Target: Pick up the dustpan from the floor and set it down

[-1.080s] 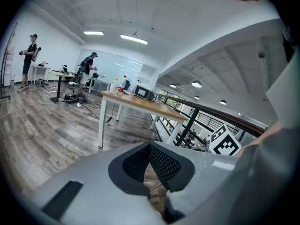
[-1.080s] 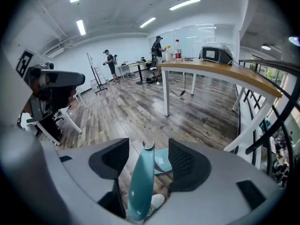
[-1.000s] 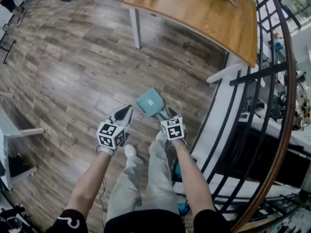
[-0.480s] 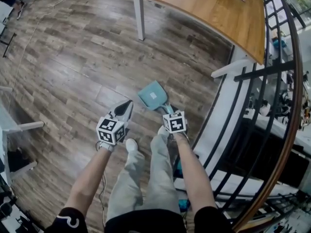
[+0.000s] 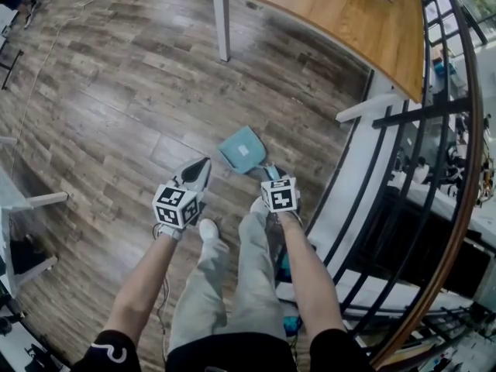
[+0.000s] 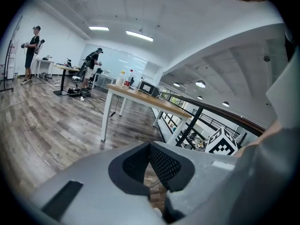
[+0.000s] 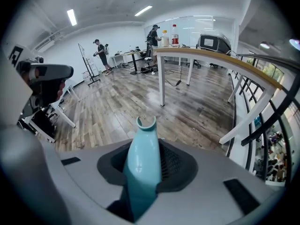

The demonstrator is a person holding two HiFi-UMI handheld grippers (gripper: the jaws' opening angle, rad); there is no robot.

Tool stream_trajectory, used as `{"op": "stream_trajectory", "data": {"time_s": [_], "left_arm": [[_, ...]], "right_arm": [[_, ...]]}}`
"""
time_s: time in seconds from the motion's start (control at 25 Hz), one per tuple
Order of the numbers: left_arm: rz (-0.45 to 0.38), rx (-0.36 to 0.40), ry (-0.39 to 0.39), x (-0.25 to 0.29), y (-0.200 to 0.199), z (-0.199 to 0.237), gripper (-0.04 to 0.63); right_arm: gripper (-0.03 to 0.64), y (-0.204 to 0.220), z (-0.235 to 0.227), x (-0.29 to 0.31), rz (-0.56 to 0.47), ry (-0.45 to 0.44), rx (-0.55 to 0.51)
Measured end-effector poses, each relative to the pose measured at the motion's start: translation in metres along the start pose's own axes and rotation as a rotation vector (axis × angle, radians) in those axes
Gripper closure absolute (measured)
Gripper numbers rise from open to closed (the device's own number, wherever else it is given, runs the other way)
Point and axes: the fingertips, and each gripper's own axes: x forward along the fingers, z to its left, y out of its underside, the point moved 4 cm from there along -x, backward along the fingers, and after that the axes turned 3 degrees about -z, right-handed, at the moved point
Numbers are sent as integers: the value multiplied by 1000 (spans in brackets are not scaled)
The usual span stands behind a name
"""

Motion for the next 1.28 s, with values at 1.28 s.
{"op": "stream_trajectory", "data": {"time_s": [1.28], "left_arm": [[-109, 18, 11, -68, -116, -22, 597]], "right_arm": [[531, -102, 16, -116, -58, 60, 18]]}}
